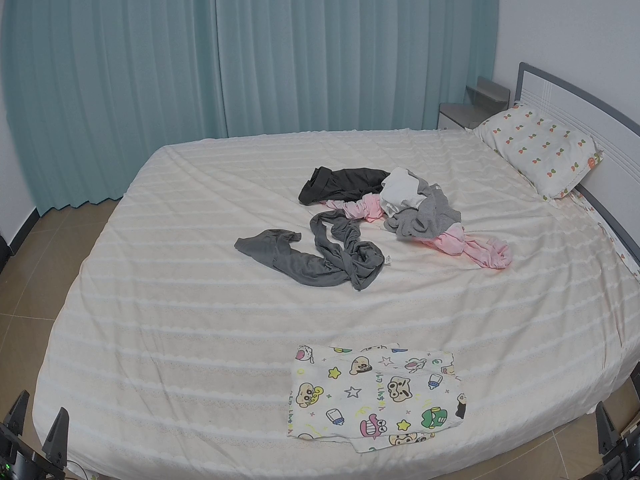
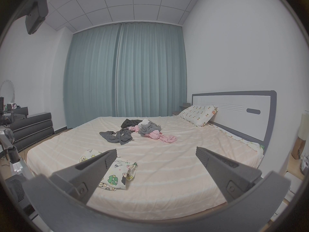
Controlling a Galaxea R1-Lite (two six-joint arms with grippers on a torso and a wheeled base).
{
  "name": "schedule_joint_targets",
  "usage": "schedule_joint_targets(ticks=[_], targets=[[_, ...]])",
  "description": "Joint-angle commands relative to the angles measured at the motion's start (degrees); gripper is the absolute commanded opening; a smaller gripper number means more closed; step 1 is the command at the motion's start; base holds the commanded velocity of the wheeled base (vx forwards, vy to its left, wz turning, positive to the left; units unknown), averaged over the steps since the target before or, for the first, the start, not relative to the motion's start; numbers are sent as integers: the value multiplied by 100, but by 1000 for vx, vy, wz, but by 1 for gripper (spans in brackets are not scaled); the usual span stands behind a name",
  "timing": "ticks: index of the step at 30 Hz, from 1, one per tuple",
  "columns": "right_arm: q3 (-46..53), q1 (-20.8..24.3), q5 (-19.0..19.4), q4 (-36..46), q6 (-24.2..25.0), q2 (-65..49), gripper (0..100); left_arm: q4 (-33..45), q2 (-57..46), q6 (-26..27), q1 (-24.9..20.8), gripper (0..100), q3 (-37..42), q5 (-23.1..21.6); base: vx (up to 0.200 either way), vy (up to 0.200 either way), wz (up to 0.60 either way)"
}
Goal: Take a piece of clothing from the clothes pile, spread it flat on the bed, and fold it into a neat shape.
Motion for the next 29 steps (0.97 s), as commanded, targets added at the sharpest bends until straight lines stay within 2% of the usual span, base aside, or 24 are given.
schedule_joint_targets(ticks=[1,4,7,9,11,14,18,20,22,29], targets=[[15,2,53,-31,-61,-59,100,6,98,-129,14,100,-13,78,0,0,0],[15,2,141,-14,-44,-59,100,23,282,-129,164,100,-13,43,0,0,0],[15,2,299,-14,-26,-59,100,23,766,-24,946,100,-13,-185,0,0,0],[24,2,343,-49,-61,-59,100,23,836,117,1254,100,-13,-590,0,0,0],[138,-7,343,-31,-79,-42,100,14,757,161,1500,100,-4,-818,0,0,0],[182,2,352,-93,-105,-59,100,6,212,196,1807,100,4,-889,0,0,0],[191,2,370,-102,-123,-59,100,-188,124,521,1781,100,127,-1073,0,0,0],[235,2,361,-234,-96,-59,100,-179,-157,776,1596,100,189,-1557,0,0,0],[235,2,361,-251,-96,-59,100,-135,-157,978,1614,100,180,-1864,0,0,0],[244,2,326,-251,0,-59,100,-118,-157,1022,1614,100,189,-1908,0,0,0]])
